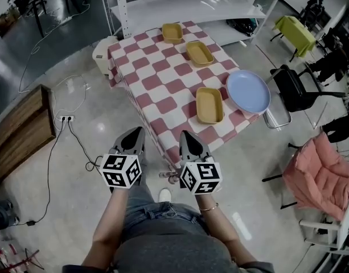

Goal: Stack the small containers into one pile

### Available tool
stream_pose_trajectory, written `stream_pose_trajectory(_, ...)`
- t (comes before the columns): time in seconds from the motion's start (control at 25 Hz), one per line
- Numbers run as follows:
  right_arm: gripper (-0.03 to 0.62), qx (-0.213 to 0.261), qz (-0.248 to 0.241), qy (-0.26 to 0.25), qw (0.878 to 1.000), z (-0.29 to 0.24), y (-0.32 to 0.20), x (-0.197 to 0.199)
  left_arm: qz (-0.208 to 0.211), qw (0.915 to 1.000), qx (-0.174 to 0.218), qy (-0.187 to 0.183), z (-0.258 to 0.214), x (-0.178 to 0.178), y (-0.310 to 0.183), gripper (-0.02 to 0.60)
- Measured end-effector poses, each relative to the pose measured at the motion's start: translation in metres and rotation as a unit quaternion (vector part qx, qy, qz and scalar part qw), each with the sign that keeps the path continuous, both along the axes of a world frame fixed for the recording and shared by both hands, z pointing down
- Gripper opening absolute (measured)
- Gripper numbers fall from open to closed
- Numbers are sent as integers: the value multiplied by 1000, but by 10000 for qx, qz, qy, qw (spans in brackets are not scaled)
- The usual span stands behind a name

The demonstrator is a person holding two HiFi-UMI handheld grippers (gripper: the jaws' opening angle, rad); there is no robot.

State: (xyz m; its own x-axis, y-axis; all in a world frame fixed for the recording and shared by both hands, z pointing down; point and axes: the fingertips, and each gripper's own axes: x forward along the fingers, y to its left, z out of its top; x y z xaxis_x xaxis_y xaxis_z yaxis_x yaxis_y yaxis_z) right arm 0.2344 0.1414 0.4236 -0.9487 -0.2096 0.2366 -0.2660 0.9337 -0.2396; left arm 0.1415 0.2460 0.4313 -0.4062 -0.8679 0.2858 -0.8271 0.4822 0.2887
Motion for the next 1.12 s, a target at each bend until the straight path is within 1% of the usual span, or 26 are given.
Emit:
stream_pose_trajectory(0.16, 9, 26, 151, 97, 9998, 4, -9, -33, 217, 9997, 68, 120, 8, -33, -13, 15)
stream_pose_trajectory(0.4, 9, -37, 473, 179, 9987, 11, -22, -98, 570, 9982, -10, 193, 19, -103, -34, 15)
stream_pose_trajectory(0.6, 9, -138, 839, 300, 9959, 16, -34, -146, 889, 9959, -92, 152, 16, -163, -53, 15)
stream_pose_trajectory(0.76, 9, -219, 1191, 384, 9919, 19, -47, -181, 1230, 9923, -126, 87, 11, -206, -71, 15)
stream_pose_trajectory(0.96, 9, -201, 1641, 474, 9851, 24, -61, -212, 1646, 9861, -212, 67, 18, -244, -92, 15)
stream_pose_trajectory(1.12, 9, -217, 2004, 498, 9782, 28, -72, -222, 1936, 9805, -331, 119, 27, -261, -110, 15)
